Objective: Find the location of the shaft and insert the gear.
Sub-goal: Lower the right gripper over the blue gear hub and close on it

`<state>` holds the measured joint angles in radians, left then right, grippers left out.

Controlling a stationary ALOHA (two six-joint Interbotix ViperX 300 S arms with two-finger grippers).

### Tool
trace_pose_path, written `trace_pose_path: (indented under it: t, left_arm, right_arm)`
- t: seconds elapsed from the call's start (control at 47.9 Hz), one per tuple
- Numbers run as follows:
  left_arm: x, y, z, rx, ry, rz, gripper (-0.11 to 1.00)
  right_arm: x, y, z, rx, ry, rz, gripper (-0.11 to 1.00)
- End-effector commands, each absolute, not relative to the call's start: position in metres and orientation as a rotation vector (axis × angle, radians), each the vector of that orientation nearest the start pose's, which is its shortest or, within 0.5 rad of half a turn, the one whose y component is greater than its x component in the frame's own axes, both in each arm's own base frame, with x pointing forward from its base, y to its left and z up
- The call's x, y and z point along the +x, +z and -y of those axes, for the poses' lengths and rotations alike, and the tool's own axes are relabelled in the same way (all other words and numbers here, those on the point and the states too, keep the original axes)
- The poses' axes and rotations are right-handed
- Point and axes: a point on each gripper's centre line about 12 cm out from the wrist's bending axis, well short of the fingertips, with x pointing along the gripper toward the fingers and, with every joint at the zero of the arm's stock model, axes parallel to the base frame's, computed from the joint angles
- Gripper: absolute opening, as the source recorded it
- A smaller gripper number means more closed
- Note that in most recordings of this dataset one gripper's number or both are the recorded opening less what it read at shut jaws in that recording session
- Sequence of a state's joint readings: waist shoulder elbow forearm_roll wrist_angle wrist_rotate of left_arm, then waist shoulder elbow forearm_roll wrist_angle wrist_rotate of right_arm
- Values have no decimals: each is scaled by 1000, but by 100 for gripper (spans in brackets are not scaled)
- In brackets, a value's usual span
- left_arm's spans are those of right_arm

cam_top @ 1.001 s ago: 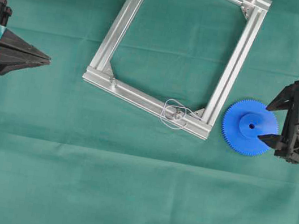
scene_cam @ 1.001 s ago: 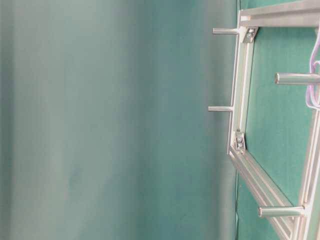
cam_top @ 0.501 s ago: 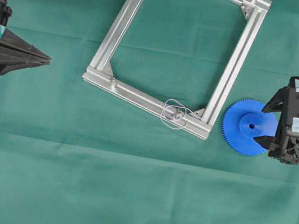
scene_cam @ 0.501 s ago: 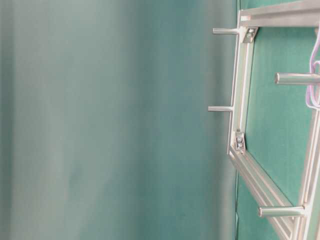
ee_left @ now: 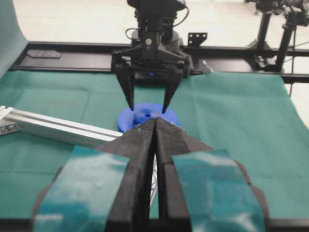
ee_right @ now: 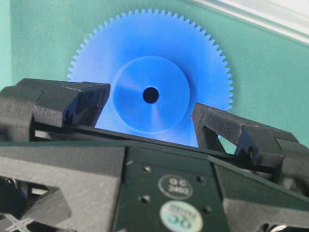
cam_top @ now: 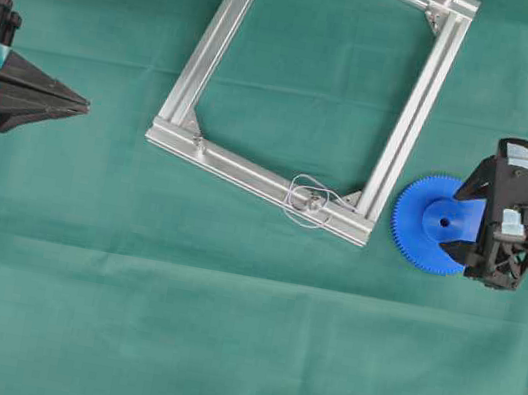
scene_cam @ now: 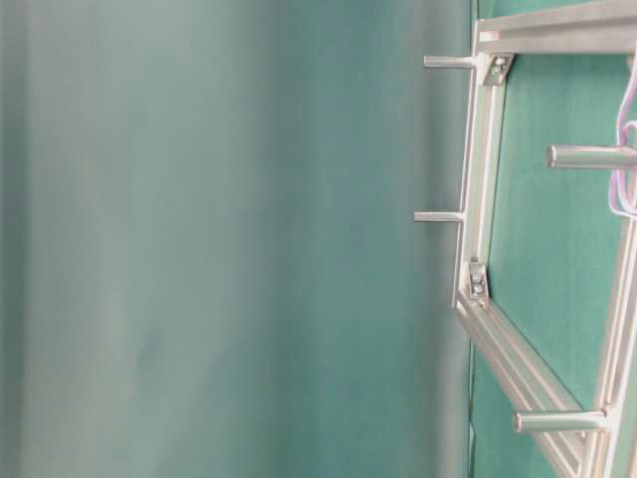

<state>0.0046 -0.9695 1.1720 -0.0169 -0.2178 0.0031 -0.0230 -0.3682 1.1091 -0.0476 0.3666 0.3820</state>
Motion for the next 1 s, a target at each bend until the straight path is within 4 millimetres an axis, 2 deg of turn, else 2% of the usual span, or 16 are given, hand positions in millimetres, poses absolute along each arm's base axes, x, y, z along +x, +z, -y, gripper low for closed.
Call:
trace_pose_path:
  t: [0.0,0.542,0.98]
  left_arm:
    - [201,299,-2,-15,11,46,1]
    - [201,299,-2,-16,11,45,1]
    - [201,299,-2,-16,11,41,1]
  right_arm:
    - [228,124,6,308,-213,-1065,92]
    - [233,109,6,309,-217,-1093,92]
    - [232,107,6,323,-231,-1109,91]
